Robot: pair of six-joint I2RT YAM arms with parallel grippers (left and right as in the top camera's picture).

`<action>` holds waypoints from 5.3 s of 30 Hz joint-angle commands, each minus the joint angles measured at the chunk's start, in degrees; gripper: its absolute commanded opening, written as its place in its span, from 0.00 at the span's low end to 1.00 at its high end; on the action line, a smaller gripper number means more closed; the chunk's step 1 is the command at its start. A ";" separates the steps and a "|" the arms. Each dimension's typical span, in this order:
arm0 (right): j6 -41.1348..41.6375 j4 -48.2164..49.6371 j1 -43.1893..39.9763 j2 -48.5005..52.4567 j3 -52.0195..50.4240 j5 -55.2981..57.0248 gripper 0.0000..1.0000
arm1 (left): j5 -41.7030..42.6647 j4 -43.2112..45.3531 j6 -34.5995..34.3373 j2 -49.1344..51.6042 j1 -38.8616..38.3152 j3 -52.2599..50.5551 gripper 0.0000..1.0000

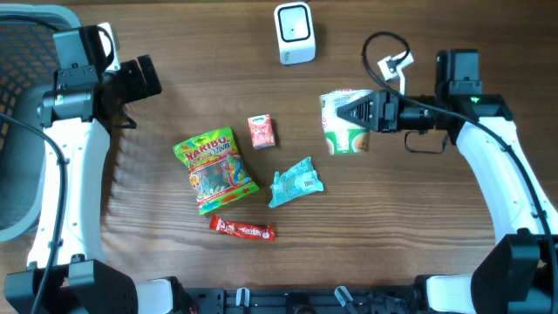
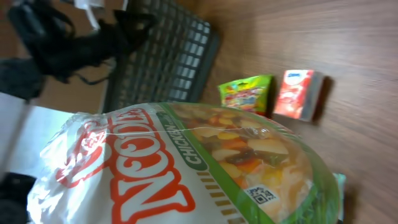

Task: Scan the item barcode
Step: 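Hold the cup in front of the white scanner with the right gripper, then carry the cup back right, set it down and open the right gripper, then reach the right gripper over the mint-green wipes pack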

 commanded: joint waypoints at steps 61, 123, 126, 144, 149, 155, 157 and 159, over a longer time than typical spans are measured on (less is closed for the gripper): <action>-44.52 46.18 28.76 47.30 44.94 101.04 0.57 | 0.48 0.13 0.90 -0.52 0.48 0.44 1.00; -11.21 -19.58 -8.92 19.52 13.14 71.01 0.99 | 0.46 0.13 0.90 -0.52 0.48 0.44 1.00; -11.26 -24.04 -8.92 19.52 17.53 71.43 1.00 | 0.48 0.13 0.90 -0.52 0.48 0.44 1.00; -8.50 -39.63 6.10 16.41 42.82 42.60 1.00 | 0.46 0.13 0.90 -0.52 0.48 0.44 1.00; -1.53 -36.68 11.21 16.65 42.21 41.90 0.96 | 0.48 0.13 0.90 -0.52 0.48 0.44 1.00; -1.55 -36.85 19.21 16.83 42.18 43.01 0.65 | 0.48 0.13 0.90 -0.52 0.48 0.44 1.00; -1.46 -37.13 22.03 16.96 42.18 45.09 0.64 | 0.48 0.13 0.90 -0.52 0.48 0.44 1.00; -0.37 -37.57 25.29 17.18 42.18 49.68 0.62 | 0.46 0.13 0.90 -0.52 0.48 0.44 1.00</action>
